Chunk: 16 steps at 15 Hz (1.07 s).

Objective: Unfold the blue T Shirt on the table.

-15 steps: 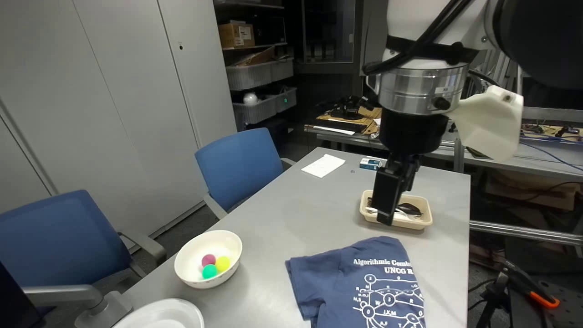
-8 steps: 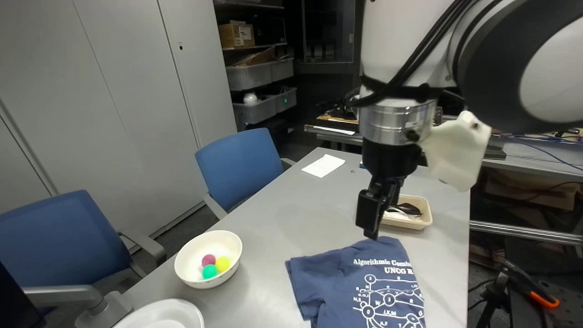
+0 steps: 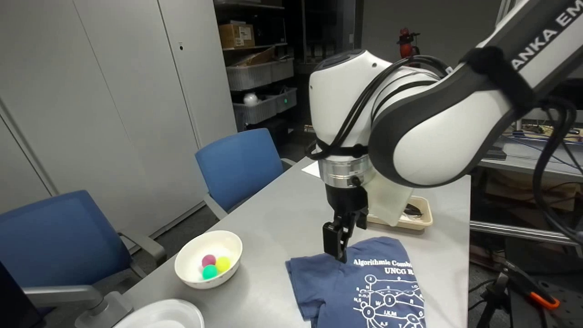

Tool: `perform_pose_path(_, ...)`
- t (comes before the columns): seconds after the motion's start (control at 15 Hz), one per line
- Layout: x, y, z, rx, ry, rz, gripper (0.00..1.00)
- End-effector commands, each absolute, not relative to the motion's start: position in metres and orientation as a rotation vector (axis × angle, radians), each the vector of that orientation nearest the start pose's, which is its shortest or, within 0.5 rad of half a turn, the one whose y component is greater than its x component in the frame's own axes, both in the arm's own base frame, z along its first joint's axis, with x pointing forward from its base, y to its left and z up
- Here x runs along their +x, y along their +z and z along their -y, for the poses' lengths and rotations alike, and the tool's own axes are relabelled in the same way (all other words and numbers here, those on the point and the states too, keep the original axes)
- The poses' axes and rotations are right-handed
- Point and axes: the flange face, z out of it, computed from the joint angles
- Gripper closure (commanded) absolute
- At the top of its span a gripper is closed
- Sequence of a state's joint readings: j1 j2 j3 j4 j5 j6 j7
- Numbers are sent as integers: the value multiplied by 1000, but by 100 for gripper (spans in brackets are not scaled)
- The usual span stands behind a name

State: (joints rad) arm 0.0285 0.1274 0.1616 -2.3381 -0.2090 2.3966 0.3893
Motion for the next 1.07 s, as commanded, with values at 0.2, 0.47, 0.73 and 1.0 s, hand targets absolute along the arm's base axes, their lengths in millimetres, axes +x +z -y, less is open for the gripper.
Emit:
perform_pose_path(0.2, 495, 273, -95, -3286, 51, -44, 0)
perform_pose_path(0.47, 511, 255, -77, -3259, 32, 34, 0)
perform_pose_path(0.73, 533, 229, -67, -3101, -69, 295, 0)
perform_pose_path(1.0, 556, 201, -58, -3019, -21, 534, 0)
